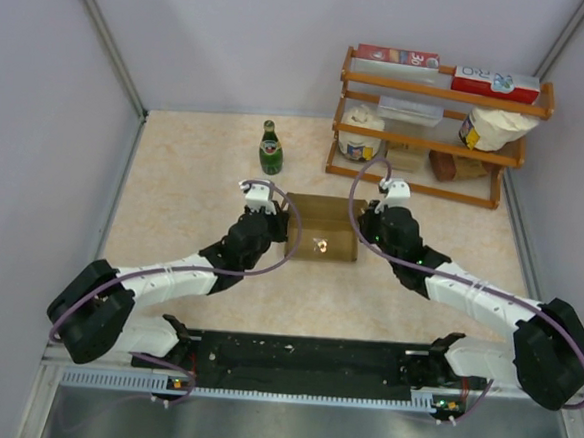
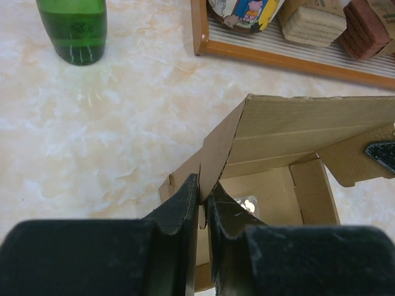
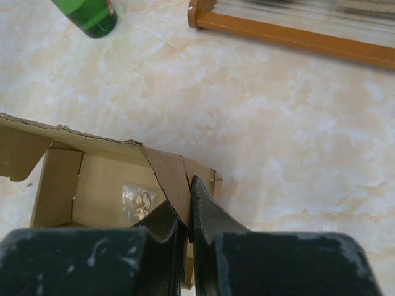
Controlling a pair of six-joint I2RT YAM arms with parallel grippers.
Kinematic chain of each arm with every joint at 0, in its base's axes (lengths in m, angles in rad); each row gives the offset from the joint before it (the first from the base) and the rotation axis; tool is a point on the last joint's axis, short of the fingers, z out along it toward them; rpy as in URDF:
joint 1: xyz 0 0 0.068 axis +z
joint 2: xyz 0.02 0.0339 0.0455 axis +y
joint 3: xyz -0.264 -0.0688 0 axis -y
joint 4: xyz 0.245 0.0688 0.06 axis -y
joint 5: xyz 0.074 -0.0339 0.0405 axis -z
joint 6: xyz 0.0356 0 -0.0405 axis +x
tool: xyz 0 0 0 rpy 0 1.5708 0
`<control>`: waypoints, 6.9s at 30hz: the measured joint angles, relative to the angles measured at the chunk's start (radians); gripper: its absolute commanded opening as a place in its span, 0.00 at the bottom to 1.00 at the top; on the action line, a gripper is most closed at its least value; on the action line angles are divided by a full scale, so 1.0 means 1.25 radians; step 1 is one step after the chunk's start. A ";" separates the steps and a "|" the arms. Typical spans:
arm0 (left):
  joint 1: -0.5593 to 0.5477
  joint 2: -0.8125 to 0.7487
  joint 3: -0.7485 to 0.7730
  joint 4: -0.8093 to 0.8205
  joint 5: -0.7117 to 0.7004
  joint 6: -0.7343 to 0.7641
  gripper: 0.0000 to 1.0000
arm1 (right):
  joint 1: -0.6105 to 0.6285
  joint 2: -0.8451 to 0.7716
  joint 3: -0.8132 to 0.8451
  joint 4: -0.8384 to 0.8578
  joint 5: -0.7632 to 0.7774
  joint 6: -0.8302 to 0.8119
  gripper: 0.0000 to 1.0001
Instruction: Fold the paper box
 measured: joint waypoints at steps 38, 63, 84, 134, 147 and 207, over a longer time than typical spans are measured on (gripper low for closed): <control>-0.086 0.021 -0.125 0.059 -0.068 -0.112 0.13 | 0.088 -0.010 -0.208 0.233 0.112 0.052 0.08; -0.106 -0.002 -0.165 0.006 -0.123 -0.114 0.12 | 0.108 -0.534 -0.252 -0.089 -0.070 0.039 0.53; -0.129 -0.027 -0.165 -0.026 -0.132 -0.097 0.31 | 0.074 -0.025 0.096 -0.128 -0.241 0.008 0.23; -0.135 -0.595 -0.269 -0.310 0.542 -0.195 0.41 | 0.114 0.150 -0.132 0.195 -0.277 0.034 0.19; -0.135 -0.535 -0.315 -0.307 0.638 -0.152 0.24 | 0.115 0.033 -0.145 0.185 -0.221 0.019 0.24; 0.056 -0.131 0.062 -0.420 0.420 -0.075 0.32 | 0.230 -0.349 0.044 -0.649 -0.040 0.308 0.33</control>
